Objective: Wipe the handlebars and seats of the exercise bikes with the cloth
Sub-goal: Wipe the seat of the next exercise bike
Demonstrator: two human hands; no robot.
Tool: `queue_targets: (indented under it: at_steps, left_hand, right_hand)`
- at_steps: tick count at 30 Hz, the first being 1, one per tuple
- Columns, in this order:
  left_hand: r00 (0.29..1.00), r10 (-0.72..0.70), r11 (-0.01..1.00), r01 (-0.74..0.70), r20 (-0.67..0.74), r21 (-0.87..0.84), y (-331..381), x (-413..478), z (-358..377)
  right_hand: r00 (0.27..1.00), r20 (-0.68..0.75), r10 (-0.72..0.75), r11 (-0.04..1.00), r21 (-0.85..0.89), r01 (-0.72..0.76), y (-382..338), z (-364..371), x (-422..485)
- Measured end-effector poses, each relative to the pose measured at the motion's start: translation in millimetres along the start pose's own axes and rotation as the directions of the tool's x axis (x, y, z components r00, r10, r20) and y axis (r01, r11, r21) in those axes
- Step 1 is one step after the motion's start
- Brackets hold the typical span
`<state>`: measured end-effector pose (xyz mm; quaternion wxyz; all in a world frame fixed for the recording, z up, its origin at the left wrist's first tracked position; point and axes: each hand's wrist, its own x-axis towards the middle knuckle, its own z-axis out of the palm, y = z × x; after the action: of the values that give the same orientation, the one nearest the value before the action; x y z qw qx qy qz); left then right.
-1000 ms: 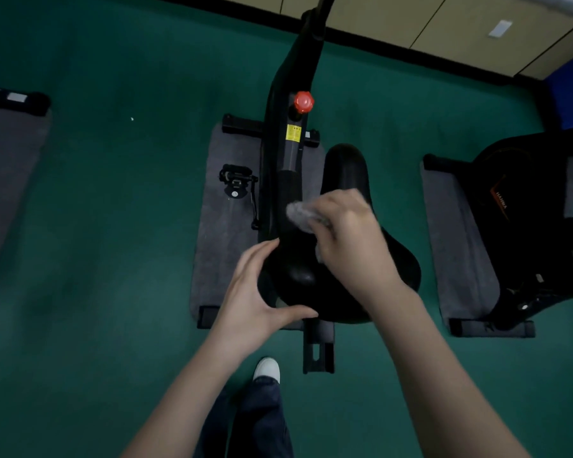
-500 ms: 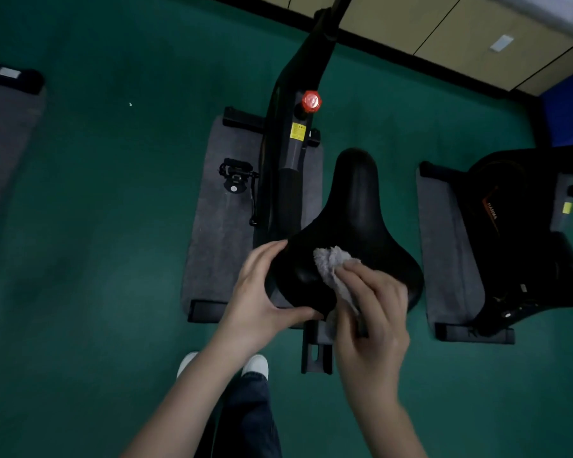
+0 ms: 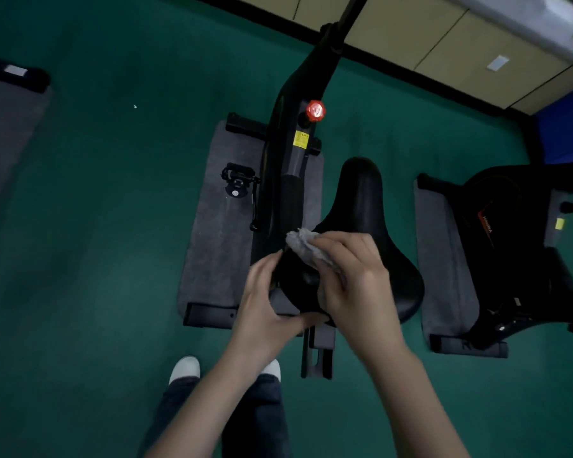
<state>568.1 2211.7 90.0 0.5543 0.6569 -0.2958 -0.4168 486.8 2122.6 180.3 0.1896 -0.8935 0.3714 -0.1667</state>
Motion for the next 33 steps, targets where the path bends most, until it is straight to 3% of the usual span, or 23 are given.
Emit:
queue_targets:
  at_steps: [2,5,8,12,16,22,28,33]
  left_hand:
    - [0.999,-0.034,0.999,0.034,-0.016,-0.031,1,-5,3]
    - [0.993,-0.112,0.992,0.109,-0.040,-0.070,0,-11,7]
    - [0.976,-0.209,0.969,0.198,-0.061,-0.148,0,-19,13]
    - [0.950,-0.250,0.942,0.194,-0.185,-0.273,1,-29,31]
    - [0.890,-0.302,0.887,0.132,-0.342,-0.442,2,-43,62]
    - [0.778,-0.329,0.870,0.029,-0.536,-0.492,17,-48,104]
    - [0.701,-0.343,0.902,0.061,-0.625,-0.427,23,-55,126]
    - [0.651,-0.417,0.857,0.049,-0.634,-0.513,19,-53,147]
  right_hand:
    - [0.987,0.156,-0.025,0.999,-0.024,0.029,3,-2,23]
    - [0.909,0.416,-0.037,0.996,-0.063,0.070,11,4,63]
    - [0.781,0.621,-0.066,0.978,-0.114,0.173,16,16,91]
    - [0.601,0.772,-0.207,0.946,0.001,0.325,13,19,102]
    - [0.494,0.790,-0.363,0.894,0.146,0.423,17,14,106]
    - [0.386,0.787,-0.482,0.830,0.268,0.490,16,15,108]
    - [0.248,0.758,-0.603,0.693,0.344,0.633,8,13,101]
    - [0.115,0.684,-0.720,0.539,0.447,0.714,7,-6,82]
